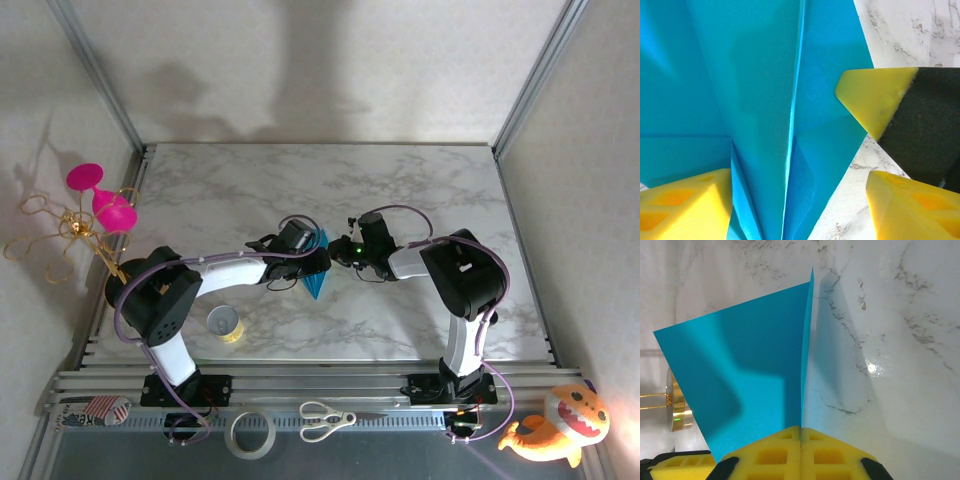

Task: Fold a paper plane with a square sheet of paper (pick it up from the middle)
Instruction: Move the paper plane to the top-center of the table.

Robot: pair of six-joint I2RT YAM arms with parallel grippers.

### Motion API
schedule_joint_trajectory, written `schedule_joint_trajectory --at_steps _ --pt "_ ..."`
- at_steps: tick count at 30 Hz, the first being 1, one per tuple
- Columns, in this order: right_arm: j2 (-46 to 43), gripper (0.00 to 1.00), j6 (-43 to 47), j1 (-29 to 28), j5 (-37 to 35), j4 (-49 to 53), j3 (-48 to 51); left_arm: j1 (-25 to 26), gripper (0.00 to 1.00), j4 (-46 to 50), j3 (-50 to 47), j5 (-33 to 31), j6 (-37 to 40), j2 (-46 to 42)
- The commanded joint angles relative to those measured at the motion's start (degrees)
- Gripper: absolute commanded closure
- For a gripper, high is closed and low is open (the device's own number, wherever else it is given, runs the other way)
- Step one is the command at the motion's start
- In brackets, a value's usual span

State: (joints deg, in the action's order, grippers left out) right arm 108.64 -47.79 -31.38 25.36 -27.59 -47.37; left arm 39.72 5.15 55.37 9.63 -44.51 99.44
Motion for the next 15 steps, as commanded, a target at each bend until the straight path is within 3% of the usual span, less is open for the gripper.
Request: schedule_joint_trajectory --at_steps 1,6,15 --pt "1.0 0.98 0.4 0.1 0.2 0.9 -1.2 0.6 0.34 2.8 1.2 -0.8 2.2 0.8" --pt "0.9 0.98 0.3 0.1 0.2 0.9 -1.2 0.6 0.47 3.7 1.7 -0.9 2.2 1.5" --pt "0.8 0.98 0.1 0.0 0.3 0.7 -1.1 1.2 0.53 6.6 4.2 -1.9 3.0 4.0"
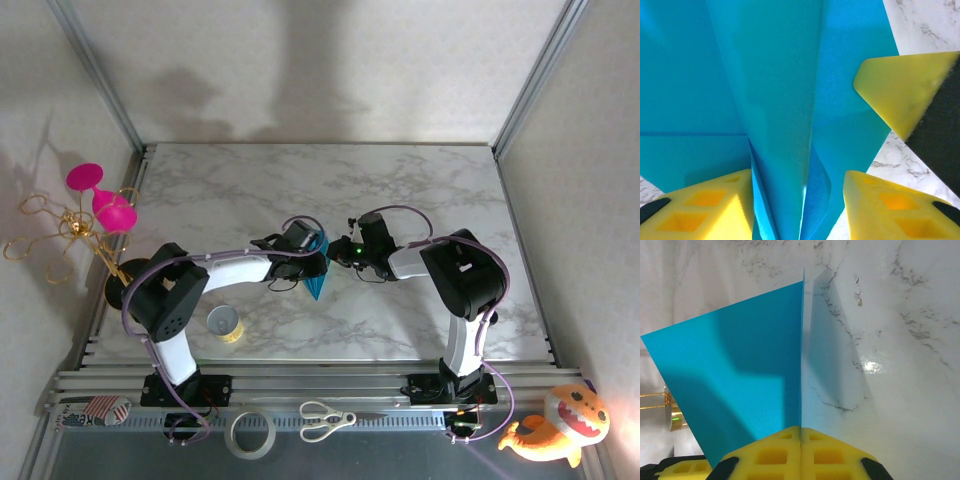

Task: Fold a paper plane with a square sheet of paper (pick it up from the middle)
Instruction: Move the paper plane to the top-center of the table.

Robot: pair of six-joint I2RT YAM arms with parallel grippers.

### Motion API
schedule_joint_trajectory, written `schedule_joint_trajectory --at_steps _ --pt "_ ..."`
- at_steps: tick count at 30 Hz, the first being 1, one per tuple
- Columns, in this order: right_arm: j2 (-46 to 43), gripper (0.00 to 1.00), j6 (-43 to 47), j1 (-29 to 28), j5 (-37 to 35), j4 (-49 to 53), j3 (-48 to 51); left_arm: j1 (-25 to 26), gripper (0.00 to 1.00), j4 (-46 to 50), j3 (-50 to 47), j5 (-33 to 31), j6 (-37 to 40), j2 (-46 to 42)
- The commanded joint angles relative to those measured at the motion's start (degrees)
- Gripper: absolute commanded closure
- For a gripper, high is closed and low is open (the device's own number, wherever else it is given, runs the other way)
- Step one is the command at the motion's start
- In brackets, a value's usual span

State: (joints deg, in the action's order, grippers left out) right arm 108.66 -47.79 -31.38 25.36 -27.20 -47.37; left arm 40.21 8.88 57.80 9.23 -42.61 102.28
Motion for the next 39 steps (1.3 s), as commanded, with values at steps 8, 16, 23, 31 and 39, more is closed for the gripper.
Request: schedule_joint_trajectory --at_steps 8,16,23,31,39 --pt "0.2 0.94 0.5 0.0 -0.2 1.5 -1.6 1.0 0.69 4.8 3.3 -3.4 1.3 1.5" --pt "-5.6 0.47 4.1 0.3 -9.7 8.8 -2.5 0.8 0.9 6.6 5.1 -7.9 1.9 -0.1" --pt "-15.4 0.25 10.6 0.7 -28.1 16.8 -2.1 -1.1 0.93 10.0 11.5 -11.0 7.2 2.0" --pt "-23.4 0.16 12.5 2.7 -39.2 17.9 2.0 -5.1 0.92 16.0 27.4 -13.7 15.3 13.0" --pt "-23.5 0.15 12.5 3.5 -38.9 19.9 2.3 -6.2 0.9 20.4 42.7 -16.2 16.4 24.5"
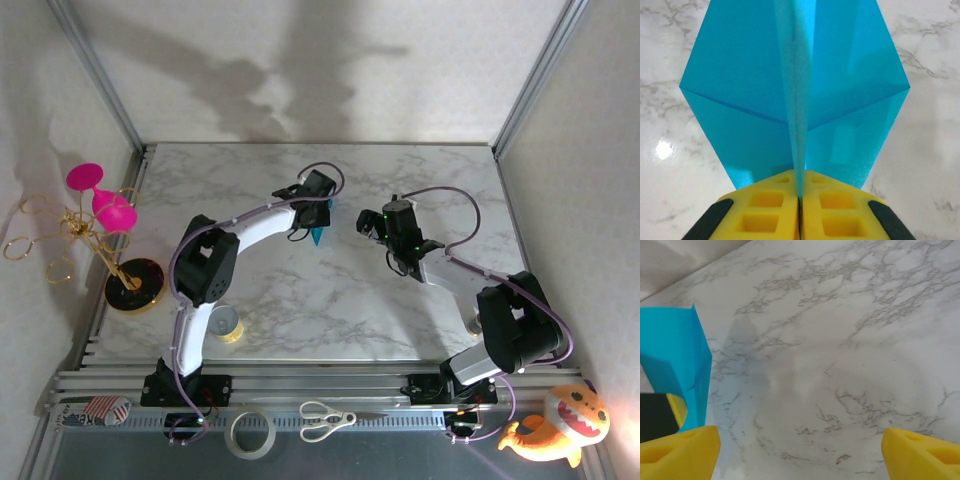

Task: Fold a paper plane with a square sheet of paper (pick it up from the middle)
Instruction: Move the paper plane to the top-center of the table.

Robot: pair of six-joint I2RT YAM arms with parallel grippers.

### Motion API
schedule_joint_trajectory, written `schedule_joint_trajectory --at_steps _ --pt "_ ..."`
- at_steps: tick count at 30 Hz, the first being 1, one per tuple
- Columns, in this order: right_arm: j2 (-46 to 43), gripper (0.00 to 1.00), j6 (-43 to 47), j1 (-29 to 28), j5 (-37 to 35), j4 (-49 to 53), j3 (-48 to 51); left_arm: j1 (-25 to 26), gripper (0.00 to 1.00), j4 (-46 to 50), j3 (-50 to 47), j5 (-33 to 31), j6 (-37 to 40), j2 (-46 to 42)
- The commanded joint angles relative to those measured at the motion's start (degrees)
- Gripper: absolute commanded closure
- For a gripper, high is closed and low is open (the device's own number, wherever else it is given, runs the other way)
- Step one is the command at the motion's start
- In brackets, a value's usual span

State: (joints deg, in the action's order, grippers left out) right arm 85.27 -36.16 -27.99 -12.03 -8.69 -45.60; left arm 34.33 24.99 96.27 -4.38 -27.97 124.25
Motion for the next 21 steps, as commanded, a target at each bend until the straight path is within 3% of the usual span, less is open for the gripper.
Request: schedule_joint_trajectory --at_steps 1,8,15,21 --pt "0.0 0.15 0.8 0.1 -1.3 1.5 0.5 -0.5 0.9 5.0 5.7 -2.7 1.7 3.9" --pt "0.3 0.15 0.1 0.2 0.2 1.2 0.8 -1.1 0.87 7.8 11.4 -2.3 1.3 9.6" --pt "1.1 0.16 -0.4 0.2 2.1 0.7 1.0 -1.2 0.73 7.9 12.7 -1.7 0.5 11.4" --pt "1.6 0.16 -0.8 0.1 2.9 0.5 1.1 -1.2 0.67 7.7 12.9 -1.2 0.0 12.1"
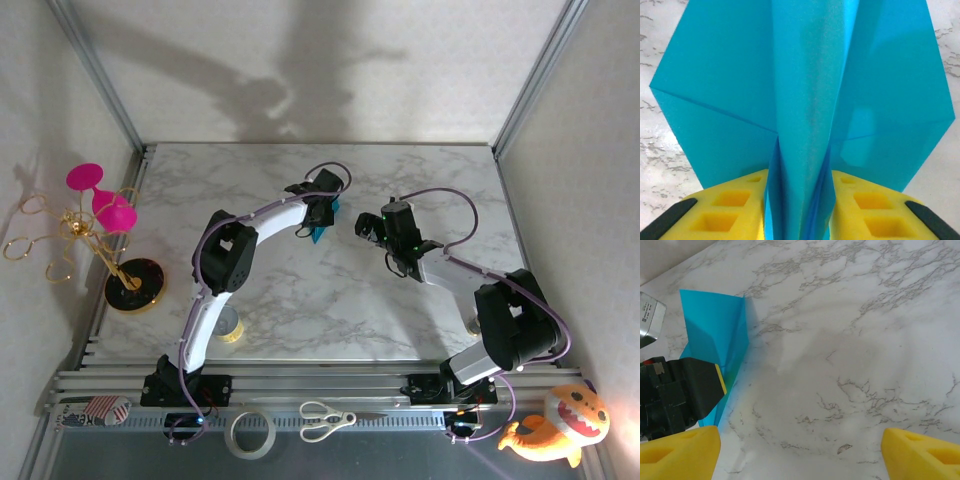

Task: Fold a paper plane with a square sheet of paper (pick it up from the middle)
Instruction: Move the paper plane to the top-center of the table.

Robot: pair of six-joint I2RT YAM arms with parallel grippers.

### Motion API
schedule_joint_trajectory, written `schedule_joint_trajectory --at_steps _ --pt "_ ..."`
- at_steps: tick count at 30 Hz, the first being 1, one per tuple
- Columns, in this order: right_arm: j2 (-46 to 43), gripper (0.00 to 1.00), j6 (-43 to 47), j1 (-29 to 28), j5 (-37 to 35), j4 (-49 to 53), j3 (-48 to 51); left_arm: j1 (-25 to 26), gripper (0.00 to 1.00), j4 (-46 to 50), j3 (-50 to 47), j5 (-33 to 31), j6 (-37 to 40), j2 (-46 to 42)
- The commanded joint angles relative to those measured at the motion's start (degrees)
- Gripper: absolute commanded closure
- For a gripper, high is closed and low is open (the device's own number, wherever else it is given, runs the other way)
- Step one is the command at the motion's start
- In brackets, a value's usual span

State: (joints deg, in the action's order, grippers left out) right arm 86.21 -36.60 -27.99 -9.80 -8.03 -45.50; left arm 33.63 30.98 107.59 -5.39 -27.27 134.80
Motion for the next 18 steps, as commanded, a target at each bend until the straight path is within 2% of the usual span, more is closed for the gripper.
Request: schedule_joint_trajectory --at_steps 1,18 --pt "0.7 0.16 -0.4 0.2 0.8 -0.1 1.0 -0.5 0.66 1.7 1.6 -0.1 -0.8 1.7" --pt "1.5 0.16 -0.6 0.2 1.1 0.1 0.7 -0.5 0.64 1.4 2.0 -4.1 -9.0 5.2"
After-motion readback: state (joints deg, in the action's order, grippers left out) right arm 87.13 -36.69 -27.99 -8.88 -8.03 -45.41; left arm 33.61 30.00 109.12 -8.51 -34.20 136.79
